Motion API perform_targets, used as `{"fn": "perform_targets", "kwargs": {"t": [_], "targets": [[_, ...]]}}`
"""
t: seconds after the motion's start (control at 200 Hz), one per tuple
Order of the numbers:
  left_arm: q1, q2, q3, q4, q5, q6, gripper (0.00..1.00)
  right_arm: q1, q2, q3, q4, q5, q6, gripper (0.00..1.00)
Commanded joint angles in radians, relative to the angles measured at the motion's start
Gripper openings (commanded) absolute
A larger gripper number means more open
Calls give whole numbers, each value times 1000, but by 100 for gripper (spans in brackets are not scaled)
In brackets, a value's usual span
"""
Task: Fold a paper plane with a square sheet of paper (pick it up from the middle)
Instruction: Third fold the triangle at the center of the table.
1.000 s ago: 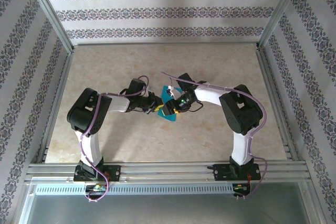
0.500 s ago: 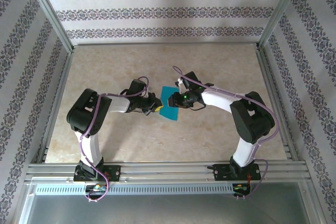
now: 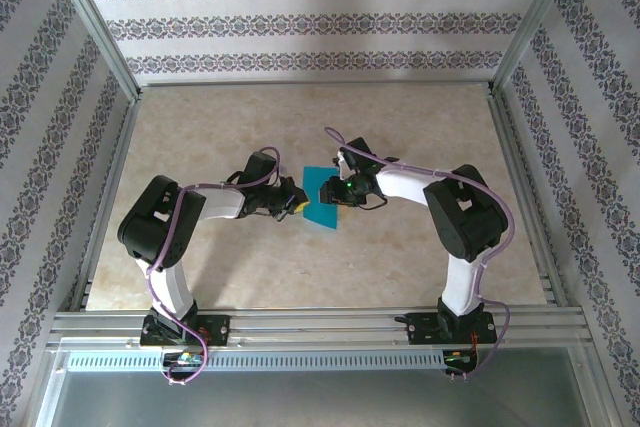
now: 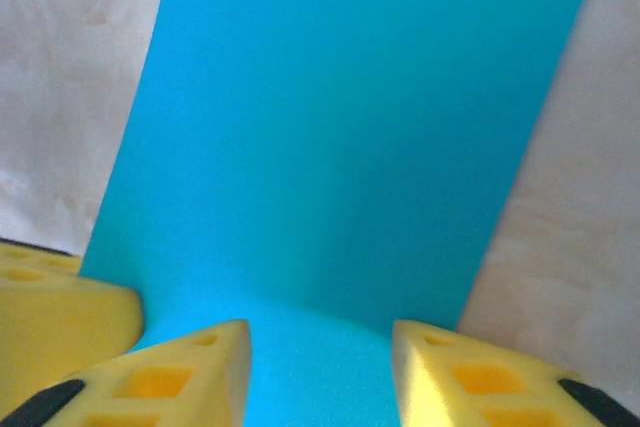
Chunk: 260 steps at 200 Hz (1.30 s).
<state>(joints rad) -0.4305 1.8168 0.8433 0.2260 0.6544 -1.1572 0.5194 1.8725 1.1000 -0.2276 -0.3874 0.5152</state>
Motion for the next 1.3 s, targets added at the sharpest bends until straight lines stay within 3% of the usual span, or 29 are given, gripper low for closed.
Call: {"fn": "perform_targets", "kwargs": {"t": [0.0,0.075,0.315,0.46,0.804,1.034,1.294], "targets": [[-17,-24,39,-72,-29,-48,4,6,-143,-48,31,43,-146,50],[-20,-27,56,-102,-43,-73,4,22,-228,-132,90,88,-235,58],[-24,-12,68,-91,-42,-187,3,90,-372,-377,363,161,-447,61],[-24,-8,75,-101,-48,-222,2,152,-356,-437,502,145,-571,60],[-26,-4,72,-102,-48,-234,1,272,-246,-428,618,317,-736,64],[-26,-2,72,-111,-47,-229,1,280,-225,-432,676,426,-759,56],[-27,-1,69,-108,-46,-233,3,281,-231,-434,672,374,-766,41]]}}
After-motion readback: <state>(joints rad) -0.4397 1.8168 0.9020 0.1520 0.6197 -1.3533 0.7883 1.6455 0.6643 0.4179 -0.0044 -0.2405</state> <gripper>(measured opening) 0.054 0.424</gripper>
